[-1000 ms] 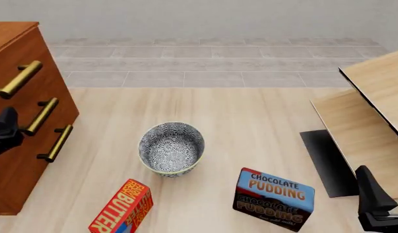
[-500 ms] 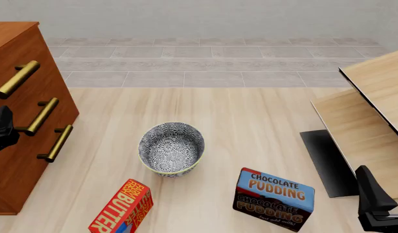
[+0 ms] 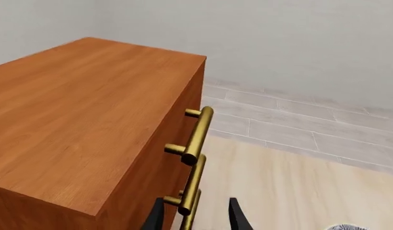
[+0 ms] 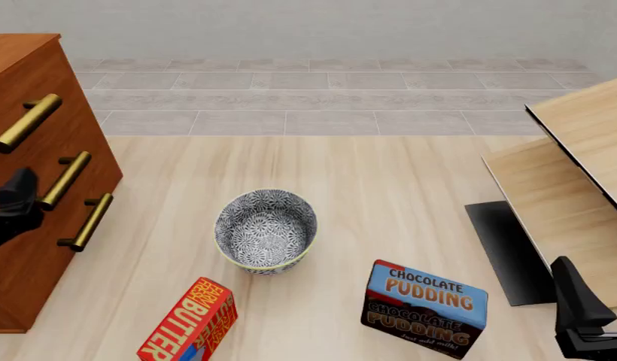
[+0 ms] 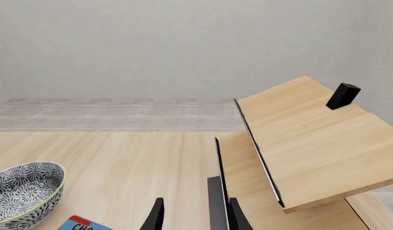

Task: Close the top drawer of the cabinet and put the bowl on top of it.

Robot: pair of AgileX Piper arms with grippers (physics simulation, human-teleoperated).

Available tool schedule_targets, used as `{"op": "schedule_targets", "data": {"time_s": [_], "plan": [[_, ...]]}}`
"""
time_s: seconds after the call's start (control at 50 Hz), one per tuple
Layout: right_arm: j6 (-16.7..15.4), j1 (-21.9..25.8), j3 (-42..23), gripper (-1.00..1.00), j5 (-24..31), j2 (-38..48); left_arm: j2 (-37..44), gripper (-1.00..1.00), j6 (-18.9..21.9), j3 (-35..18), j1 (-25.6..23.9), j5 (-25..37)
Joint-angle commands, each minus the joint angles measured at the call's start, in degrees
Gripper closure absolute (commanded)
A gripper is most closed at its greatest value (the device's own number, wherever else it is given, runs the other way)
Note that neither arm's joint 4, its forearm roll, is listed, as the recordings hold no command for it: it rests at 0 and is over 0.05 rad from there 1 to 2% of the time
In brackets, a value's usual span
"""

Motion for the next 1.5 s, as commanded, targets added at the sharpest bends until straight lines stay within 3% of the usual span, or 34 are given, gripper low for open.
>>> {"op": "schedule_targets", "data": {"time_s": [0.02,0.34,0.5,0.82,1.12,1.5], "plan": [[0.01,0.0,-0.01,-1.0,0.12,-0.13,-6.6,-1.0,0.27,-1.99,-5.47,8.28],[0.0,0.02,-0.01,-1.0,0.12,-0.13,-6.95,-1.0,-1.21,-5.98,-14.55,15.53],[-0.01,0.0,-0.01,-1.0,0.12,-0.13,-7.32,-1.0,0.06,-6.36,-16.61,17.01],[0.01,0.0,-0.01,-1.0,0.12,-0.13,0.12,-1.0,-0.02,-9.26,-25.71,21.77],[0.01,-0.01,-0.01,-1.0,0.12,-0.12,5.24,-1.0,1.96,-13.57,-29.53,27.14],[-0.01,0.01,-0.01,-1.0,0.12,-0.13,14.0,-1.0,0.2,-17.14,-33.05,29.31]]}}
